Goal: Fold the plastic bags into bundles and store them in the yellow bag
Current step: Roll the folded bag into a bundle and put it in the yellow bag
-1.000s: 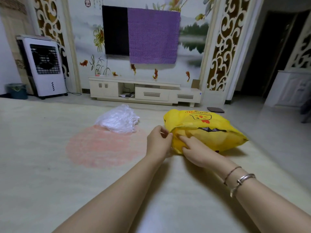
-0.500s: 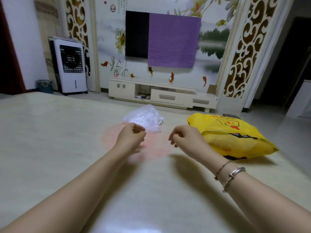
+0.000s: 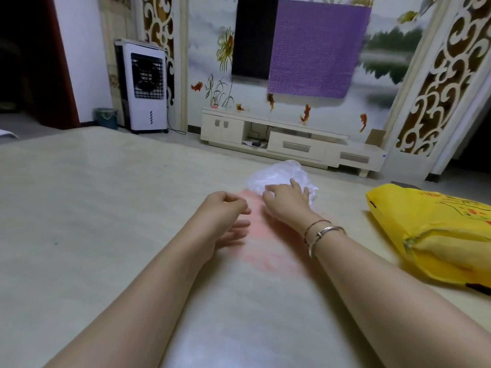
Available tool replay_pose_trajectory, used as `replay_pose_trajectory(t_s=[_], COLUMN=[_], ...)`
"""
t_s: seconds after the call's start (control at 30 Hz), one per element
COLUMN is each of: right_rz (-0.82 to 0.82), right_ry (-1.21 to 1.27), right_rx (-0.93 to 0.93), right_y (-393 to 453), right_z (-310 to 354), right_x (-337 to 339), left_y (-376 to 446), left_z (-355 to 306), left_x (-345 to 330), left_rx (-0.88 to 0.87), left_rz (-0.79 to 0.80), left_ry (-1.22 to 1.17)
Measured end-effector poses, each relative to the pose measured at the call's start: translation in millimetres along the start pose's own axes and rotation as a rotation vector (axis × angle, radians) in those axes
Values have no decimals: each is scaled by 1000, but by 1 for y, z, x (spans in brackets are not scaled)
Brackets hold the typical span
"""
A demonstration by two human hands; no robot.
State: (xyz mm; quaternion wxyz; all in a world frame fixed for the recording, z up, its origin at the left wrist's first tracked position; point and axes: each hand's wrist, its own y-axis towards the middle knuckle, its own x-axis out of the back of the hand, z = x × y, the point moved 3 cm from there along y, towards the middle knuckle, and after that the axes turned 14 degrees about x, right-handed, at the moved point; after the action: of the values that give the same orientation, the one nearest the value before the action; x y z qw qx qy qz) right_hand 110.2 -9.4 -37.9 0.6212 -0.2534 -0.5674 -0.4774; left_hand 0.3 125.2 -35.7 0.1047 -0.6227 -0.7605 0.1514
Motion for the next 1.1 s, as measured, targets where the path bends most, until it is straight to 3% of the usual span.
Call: replay_pose_trajectory(t_s=[0.27, 0.53, 0.73, 0.93, 1.1], right_rz=[-167, -9, -48, -296, -548], right_ry=[97, -25, -60, -154, 356], right_rx=[176, 117, 129, 136, 142], right_y=[-24, -22, 8, 16, -23], right_z=[13, 6, 11, 15, 30], right_x=[14, 19, 3, 0, 25], left_y=[-12, -21, -8, -1, -9], left_z=[0, 5, 0, -2, -2], left_x=[4, 12, 13, 9, 11], left_rx=[-71, -72, -64, -70, -180], left_rz=[-96, -143, -123, -125, -154], left_ry=[31, 25, 9, 13, 52])
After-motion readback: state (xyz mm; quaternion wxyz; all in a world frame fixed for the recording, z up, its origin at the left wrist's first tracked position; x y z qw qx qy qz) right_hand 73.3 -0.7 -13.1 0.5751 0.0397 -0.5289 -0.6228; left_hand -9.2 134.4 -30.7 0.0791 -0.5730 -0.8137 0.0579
